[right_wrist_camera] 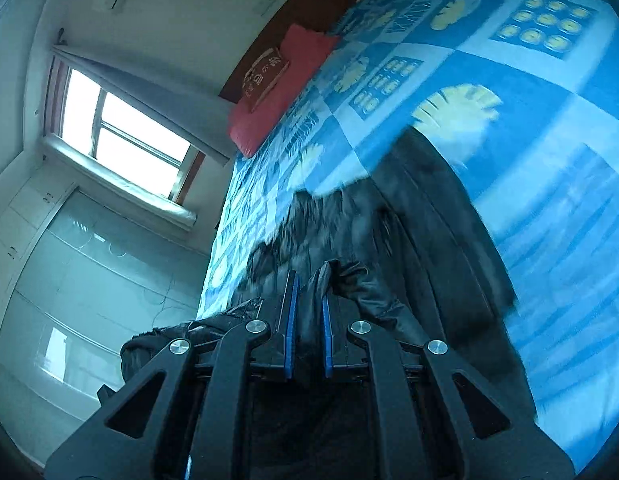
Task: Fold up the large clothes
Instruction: 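Grasp the jacket hem with the right gripper while the left gripper grasps it too, then lift the hem with both grippers and fold it toward the collar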
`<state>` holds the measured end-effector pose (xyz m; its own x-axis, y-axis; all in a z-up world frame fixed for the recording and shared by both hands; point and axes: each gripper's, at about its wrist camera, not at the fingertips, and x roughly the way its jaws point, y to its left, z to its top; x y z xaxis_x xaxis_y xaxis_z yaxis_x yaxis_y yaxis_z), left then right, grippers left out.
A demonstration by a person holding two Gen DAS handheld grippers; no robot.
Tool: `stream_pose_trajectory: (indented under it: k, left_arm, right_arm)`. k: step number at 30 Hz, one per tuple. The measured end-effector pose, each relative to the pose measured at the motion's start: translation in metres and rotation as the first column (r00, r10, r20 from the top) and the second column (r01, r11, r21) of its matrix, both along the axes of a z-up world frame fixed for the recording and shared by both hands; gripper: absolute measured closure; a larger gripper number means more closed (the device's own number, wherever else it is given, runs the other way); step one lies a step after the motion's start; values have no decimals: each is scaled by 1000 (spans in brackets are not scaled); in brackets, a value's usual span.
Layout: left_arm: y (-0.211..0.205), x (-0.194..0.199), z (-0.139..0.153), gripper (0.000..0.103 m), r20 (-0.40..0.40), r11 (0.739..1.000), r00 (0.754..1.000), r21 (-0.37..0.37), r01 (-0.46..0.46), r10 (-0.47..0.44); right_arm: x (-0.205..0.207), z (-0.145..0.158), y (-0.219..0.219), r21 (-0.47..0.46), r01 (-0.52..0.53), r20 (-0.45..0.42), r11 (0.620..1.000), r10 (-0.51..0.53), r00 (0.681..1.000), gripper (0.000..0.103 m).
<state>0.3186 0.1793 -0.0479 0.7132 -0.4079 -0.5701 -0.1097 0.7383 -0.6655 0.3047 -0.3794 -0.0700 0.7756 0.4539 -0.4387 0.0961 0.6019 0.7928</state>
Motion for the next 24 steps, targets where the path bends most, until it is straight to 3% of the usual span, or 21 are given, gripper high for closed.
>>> stream_pose_trajectory:
  k: [7,11,14,16,17,18,21,24]
  left_arm:
    - [-17,81,-24,93,-40,993,999,119,23,-18]
    - [-14,93,-46,85,-69,995,997,99,28,-21]
    - [-5,85,-42,73,-51,999,998,33,43,-42]
    - [2,79,-35,57,-34,998,998,-3,59,-59]
    - [5,74,-31,40,-25,998,998,-10,56,-57]
    - [10,66,-24,29,-4,999,999,-21,48,-48]
    - [19,53,-9,27,67,997,996,-34,65,-62]
    - [17,62,-7,27,57,996,995,51,75,-78]
  right_arm:
    - [84,-27,7,-89,9,-90,996,-17,996,90]
    - [94,-46,8,-104,7,-122,995,-20,992,85]
    - [85,-43,6,-91,-20,-88,996,12,996,72]
    - [69,-33,3,-88,-19,-47,996,15,999,39]
    - [62,-27,1,-94,-19,-28,995,16,999,37]
    - [57,-22,-1,-100,-24,-14,995,23,1000,37]
    - [50,-12,-8,-133,-37,4,990,38,999,37]
    - [64,-6,-11,-231,-31,-8,972,30,1000,37]
